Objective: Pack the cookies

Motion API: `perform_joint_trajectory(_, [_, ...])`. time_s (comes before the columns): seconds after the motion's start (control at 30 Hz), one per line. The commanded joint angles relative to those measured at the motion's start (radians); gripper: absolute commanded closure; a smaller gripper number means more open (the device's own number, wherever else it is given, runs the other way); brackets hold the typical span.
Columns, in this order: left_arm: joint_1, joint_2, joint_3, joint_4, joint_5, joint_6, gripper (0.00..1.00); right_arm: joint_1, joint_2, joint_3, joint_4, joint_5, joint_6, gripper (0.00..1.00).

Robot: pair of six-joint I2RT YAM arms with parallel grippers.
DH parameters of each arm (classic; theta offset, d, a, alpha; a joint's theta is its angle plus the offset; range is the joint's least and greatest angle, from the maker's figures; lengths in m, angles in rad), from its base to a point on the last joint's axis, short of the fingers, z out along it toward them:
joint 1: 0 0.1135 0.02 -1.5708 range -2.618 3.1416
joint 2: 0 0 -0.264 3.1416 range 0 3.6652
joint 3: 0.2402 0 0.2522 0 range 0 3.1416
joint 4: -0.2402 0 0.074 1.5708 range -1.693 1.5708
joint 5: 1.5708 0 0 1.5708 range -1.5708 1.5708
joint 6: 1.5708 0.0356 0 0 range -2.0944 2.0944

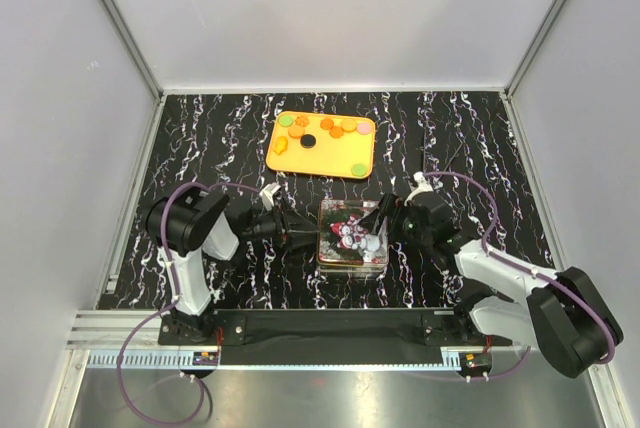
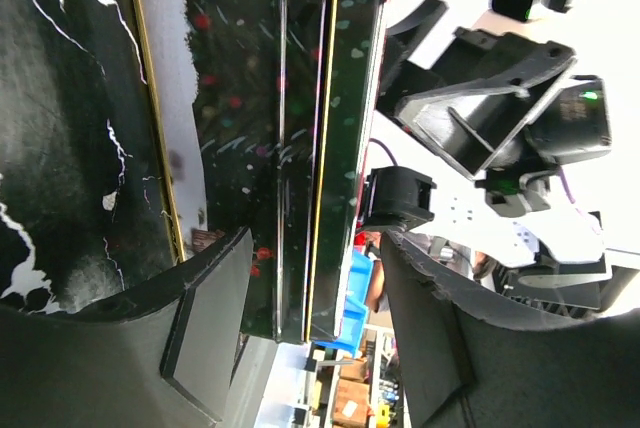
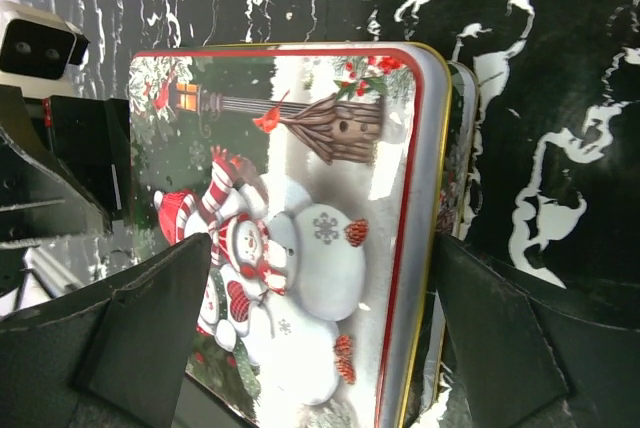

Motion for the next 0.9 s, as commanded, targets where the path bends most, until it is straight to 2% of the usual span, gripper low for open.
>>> perform_joint_trajectory(0.0, [-0.025,-0.011,-0.009,0.358,-0.049,0.042,0.4,0.05,-0.009,0.078,-0.073,0.096,-0.033,0.02])
perform_joint_trajectory(0.43, [-0.052,-0.028,-0.005,0.289,-0.062,0.071,0.39,0.118,0.064,0.178,-0.181,0.165,-0.053,0.03])
perform_joint_trajectory(0.87, [-0.086,-0.117,0.017,0.039,-0.103,0.187,0.4,0.187,0.157,0.278,-0.308,0.229,-0.073,0.03])
